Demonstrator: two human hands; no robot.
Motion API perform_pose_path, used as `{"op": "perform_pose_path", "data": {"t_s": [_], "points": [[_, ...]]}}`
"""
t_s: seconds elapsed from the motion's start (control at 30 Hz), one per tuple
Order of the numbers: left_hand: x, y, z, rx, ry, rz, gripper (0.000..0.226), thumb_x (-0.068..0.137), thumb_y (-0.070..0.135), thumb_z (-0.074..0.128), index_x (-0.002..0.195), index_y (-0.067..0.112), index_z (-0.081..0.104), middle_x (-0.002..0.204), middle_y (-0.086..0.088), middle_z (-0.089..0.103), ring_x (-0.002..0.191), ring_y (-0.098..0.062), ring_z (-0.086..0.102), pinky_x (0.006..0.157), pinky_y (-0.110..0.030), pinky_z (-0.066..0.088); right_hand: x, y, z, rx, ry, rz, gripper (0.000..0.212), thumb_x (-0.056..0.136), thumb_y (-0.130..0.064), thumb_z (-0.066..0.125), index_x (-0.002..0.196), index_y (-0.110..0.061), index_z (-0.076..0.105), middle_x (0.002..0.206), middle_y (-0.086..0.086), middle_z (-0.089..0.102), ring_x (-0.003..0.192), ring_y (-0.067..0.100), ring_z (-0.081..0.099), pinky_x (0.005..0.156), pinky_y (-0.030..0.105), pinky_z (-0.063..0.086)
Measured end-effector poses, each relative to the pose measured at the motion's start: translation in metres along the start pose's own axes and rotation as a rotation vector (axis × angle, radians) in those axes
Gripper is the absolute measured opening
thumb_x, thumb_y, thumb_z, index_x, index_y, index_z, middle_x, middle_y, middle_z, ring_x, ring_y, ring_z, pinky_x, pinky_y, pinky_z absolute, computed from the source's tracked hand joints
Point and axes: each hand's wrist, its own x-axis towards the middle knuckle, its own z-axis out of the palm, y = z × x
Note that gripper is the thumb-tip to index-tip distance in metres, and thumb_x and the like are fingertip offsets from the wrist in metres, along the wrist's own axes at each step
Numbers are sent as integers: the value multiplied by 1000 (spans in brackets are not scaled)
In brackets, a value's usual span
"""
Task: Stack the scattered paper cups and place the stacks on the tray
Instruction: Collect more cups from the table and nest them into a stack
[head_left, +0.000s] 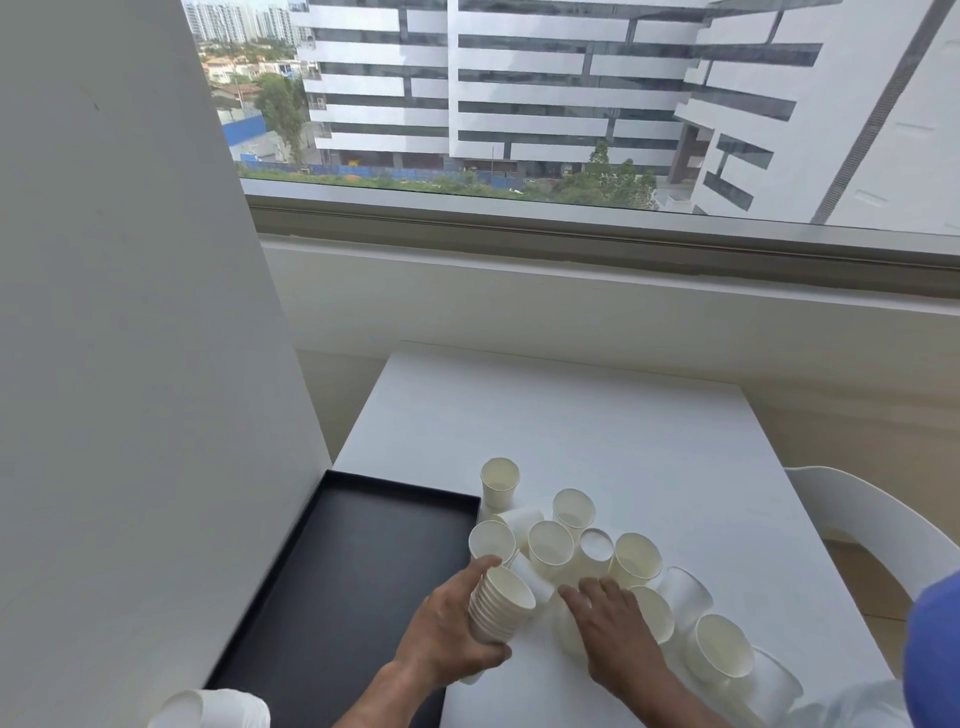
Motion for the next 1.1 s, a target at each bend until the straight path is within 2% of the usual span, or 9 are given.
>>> {"op": "perform_pose_path", "data": {"t_s": [0.13,0.2,0.3,0.4,0.5,0.63,0.8,0.9,1.1], "points": [[-3,-2,2,6,-20,-9,94,54,45,77,138,54,36,113,29,60,100,2,60,91,-24,52,-3,-1,-4,29,-29,-89,51,78,-8,58,125,-23,46,129,2,48,110,27,47,87,37,43],[-5,-3,3,2,-33,-6,94,54,45,77,138,54,36,113,30,60,101,2,60,91,-24,52,-8,4,-10,151,-1,-85,48,75,-30,62,121,-29,50,121,-4,54,109,22,50,87,34,42],[-7,-3,5,-10,-29,-9,95,54,44,77,138,55,34,112,32,60,100,3,60,90,-24,53,-14,13,-28,600,166,64,48,59,-55,72,101,-34,60,95,-16,62,82,7,58,73,28,47],[-8,-4,8,-31,0,-14,95,54,44,79,136,59,33,111,35,60,99,9,59,88,-19,52,-17,21,-45,1104,369,236,37,55,-39,91,81,-30,66,73,-8,67,52,6,53,55,29,47],[-7,0,10,-46,13,7,93,53,44,80,130,67,32,110,36,60,98,13,57,85,-16,49,-17,19,-58,1389,383,315,38,55,-36,93,84,-32,70,78,-5,71,60,11,64,60,32,51],[-2,13,14,-109,11,15,95,55,42,83,133,63,33,107,25,65,97,0,63,86,-30,57,-12,2,-65,1718,310,303,51,48,-35,94,89,-20,68,90,9,75,84,27,73,76,40,55],[3,25,16,-203,44,11,120,55,34,84,147,62,11,114,27,60,90,-6,67,58,-29,61,-13,-18,-62,1805,268,219,55,51,-32,97,93,-14,66,97,16,75,95,34,71,84,43,54],[3,27,13,-208,52,8,130,56,30,83,150,59,-2,114,30,59,94,-4,66,64,-33,63,-15,-22,-63,1774,232,161,43,58,-30,93,91,-19,68,99,13,75,101,33,69,86,40,55],[2,24,10,-192,61,24,139,57,34,85,149,59,-16,118,36,57,102,3,64,81,-25,56,-17,-19,-66,1416,293,123,39,65,-39,82,102,-35,72,108,-15,73,108,3,64,99,44,49]]}}
